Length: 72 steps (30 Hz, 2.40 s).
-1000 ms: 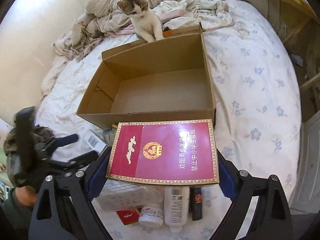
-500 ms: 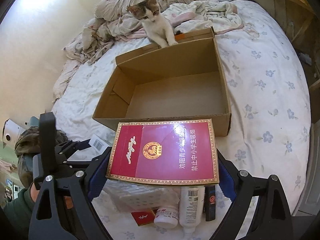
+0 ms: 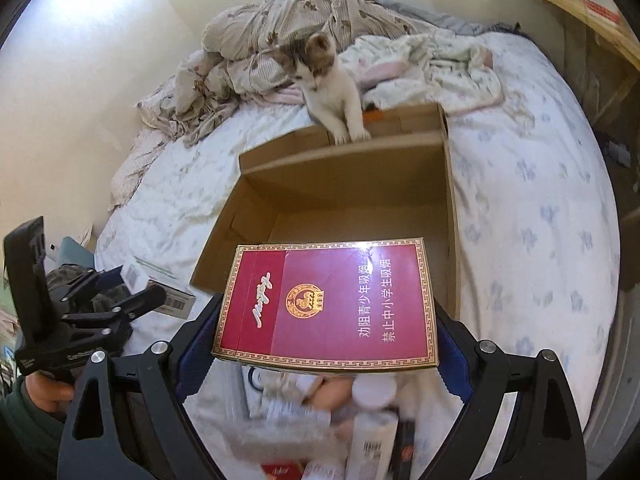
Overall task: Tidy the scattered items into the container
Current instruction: 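Lower both boxes into the cardboard box and open both tools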
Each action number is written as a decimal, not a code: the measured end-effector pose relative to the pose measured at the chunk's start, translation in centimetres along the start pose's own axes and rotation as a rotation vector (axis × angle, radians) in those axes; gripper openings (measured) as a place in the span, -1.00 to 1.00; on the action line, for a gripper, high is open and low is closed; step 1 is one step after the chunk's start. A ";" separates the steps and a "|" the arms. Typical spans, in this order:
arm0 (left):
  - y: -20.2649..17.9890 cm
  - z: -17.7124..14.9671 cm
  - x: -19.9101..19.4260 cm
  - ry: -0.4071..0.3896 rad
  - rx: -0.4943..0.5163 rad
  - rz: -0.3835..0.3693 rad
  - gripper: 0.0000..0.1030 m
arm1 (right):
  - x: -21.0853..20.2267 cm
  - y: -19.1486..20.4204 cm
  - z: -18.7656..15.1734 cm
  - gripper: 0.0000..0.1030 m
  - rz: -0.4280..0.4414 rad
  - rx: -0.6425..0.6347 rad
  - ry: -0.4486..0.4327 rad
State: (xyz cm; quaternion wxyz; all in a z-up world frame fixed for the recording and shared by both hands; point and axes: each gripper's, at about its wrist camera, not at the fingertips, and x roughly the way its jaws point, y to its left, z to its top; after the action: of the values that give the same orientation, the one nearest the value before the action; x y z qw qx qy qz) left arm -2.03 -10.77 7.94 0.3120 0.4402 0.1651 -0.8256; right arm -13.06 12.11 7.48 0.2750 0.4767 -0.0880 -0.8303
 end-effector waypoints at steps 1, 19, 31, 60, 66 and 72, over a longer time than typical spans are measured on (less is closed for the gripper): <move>0.0 0.5 0.4 -0.002 -0.004 0.000 0.52 | 0.6 -0.3 0.6 0.81 0.007 0.003 -0.003; -3.1 5.4 14.0 0.403 0.096 0.037 0.53 | 9.5 0.4 2.7 0.81 -0.114 -0.308 0.170; -4.6 4.3 18.7 0.540 0.162 0.093 0.54 | 12.0 -0.4 1.9 0.83 -0.206 -0.335 0.279; -2.4 4.9 12.3 0.403 -0.041 -0.087 0.99 | 7.6 -1.9 4.1 1.00 -0.128 -0.186 0.190; -0.4 5.0 7.6 0.287 -0.109 -0.111 0.99 | 5.3 -2.0 4.7 0.99 -0.106 -0.150 0.111; 1.4 2.6 1.5 0.147 -0.108 -0.044 0.99 | 1.4 -4.3 4.2 0.99 -0.090 0.004 0.023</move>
State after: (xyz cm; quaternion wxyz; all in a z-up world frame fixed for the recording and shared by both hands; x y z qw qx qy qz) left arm -3.36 -13.83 8.14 0.3041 0.4786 0.2414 -0.7875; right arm -18.78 14.44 6.92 0.2373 0.4902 -0.0646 -0.8362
